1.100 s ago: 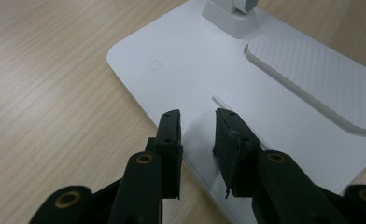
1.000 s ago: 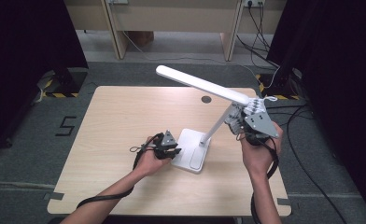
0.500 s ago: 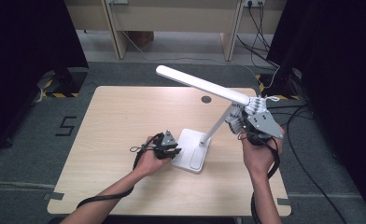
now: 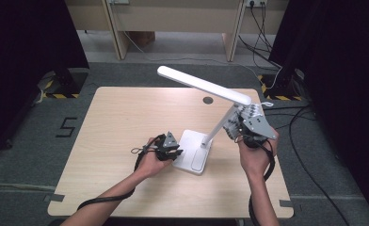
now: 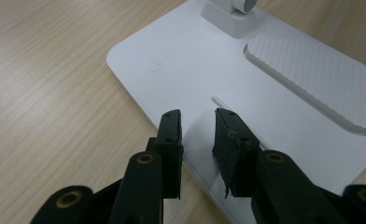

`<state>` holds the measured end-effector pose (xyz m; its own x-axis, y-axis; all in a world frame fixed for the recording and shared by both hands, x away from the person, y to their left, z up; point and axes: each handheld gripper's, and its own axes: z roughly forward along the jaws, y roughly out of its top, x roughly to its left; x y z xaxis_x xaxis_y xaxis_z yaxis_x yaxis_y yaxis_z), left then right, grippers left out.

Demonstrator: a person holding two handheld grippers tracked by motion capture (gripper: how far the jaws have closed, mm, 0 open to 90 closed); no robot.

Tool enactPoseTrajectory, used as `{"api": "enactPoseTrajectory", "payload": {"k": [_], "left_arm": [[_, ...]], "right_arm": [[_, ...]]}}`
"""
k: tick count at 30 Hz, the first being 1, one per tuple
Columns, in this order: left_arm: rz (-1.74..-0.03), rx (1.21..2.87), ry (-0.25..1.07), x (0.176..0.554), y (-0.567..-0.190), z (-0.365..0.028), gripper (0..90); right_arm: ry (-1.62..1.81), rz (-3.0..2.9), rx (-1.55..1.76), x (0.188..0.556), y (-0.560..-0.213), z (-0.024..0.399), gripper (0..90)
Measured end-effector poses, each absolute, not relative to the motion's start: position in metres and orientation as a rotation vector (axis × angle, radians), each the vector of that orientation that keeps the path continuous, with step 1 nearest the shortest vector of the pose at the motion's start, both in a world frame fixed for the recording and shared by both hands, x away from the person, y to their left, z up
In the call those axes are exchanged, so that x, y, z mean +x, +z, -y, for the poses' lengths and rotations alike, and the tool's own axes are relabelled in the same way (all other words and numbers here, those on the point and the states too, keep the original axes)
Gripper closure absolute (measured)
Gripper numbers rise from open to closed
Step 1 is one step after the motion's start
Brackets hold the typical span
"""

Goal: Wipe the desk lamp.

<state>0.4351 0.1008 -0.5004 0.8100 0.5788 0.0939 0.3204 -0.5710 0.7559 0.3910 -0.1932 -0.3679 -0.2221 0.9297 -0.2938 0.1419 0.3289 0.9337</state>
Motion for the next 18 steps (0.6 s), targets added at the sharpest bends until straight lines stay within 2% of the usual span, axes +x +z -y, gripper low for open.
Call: {"api": "enactPoseTrajectory", "payload": {"k": [18], "left_arm": [[-0.659,2.213,0.426,0.435,-0.501,-0.101,70.7]], "right_arm": [[1.005,-1.706,1.090,0.413,-0.421,0.180,82.4]]}}
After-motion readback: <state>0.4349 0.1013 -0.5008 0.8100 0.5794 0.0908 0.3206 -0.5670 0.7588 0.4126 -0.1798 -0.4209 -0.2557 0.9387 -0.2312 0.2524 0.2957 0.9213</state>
